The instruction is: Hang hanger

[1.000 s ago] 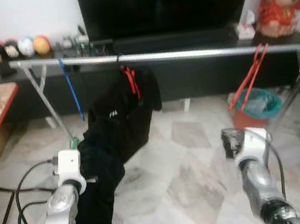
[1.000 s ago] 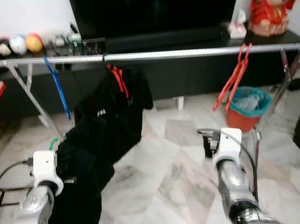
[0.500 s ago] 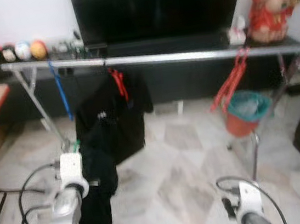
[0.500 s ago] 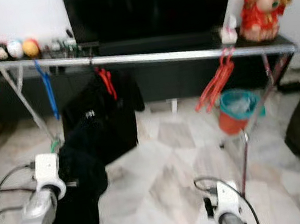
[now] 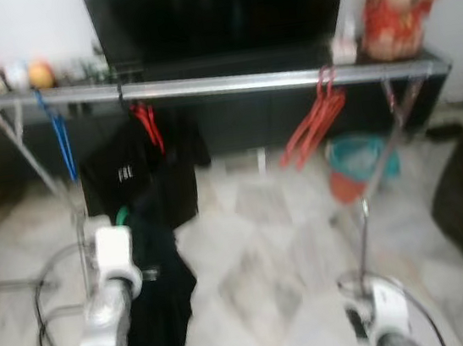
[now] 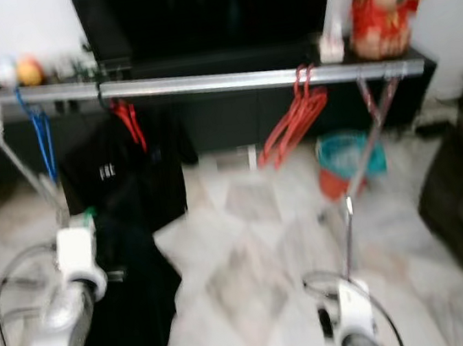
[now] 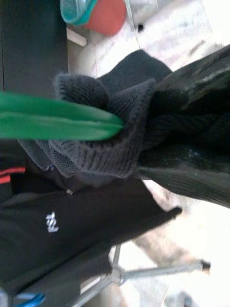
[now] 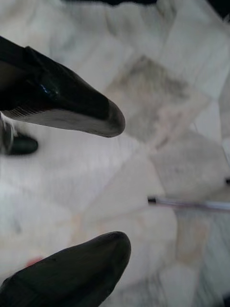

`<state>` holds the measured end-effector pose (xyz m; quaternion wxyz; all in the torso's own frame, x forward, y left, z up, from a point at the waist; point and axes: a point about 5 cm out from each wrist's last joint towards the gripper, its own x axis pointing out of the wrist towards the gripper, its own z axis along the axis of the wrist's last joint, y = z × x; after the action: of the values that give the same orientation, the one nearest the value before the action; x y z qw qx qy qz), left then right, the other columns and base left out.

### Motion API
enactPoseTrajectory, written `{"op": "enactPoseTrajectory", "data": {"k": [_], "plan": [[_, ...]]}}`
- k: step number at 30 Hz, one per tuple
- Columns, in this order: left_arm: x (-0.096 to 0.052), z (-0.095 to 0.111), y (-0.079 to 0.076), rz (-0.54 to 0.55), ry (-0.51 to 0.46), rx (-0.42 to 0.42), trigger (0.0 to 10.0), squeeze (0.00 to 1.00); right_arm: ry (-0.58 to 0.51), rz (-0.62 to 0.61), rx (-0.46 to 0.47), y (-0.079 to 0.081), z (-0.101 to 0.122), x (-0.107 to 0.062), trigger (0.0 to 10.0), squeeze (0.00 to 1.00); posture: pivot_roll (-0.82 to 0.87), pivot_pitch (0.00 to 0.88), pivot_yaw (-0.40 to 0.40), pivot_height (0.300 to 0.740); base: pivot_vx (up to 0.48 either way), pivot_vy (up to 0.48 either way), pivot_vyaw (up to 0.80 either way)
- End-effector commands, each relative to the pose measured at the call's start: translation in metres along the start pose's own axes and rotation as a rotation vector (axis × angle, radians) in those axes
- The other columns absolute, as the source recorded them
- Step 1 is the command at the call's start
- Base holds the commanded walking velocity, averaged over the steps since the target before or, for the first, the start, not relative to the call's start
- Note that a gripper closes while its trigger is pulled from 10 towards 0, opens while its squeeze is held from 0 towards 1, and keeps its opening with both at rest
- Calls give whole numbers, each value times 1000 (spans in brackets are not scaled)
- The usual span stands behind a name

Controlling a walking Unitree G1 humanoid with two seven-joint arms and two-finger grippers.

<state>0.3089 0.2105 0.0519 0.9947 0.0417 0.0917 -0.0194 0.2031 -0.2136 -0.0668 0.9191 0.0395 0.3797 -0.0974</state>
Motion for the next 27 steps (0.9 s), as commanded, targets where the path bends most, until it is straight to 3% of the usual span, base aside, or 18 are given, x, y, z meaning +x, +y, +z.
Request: {"op": "enactPoseTrajectory", "data": {"k": [1,9,21,27], "plan": [[0,2,5,13,2,12,10000,0,-12,19,8,6,4,1,10000,0,75,0,-15,740,0,0,0],[-5,-3,4,13,5,8,10000,0,-20,47,-12,8,5,1,10000,0,93,0,-27,740,0,0,0],[-2,-3,2,2,13,-1,10000,0,-29,50,9,7,6,1,10000,0,83,0,-26,740,0,0,682],[-4,-5,1,2,11,-12,10000,0,-13,44,4,5,3,1,10000,0,95,0,-37,740,0,0,0]]}}
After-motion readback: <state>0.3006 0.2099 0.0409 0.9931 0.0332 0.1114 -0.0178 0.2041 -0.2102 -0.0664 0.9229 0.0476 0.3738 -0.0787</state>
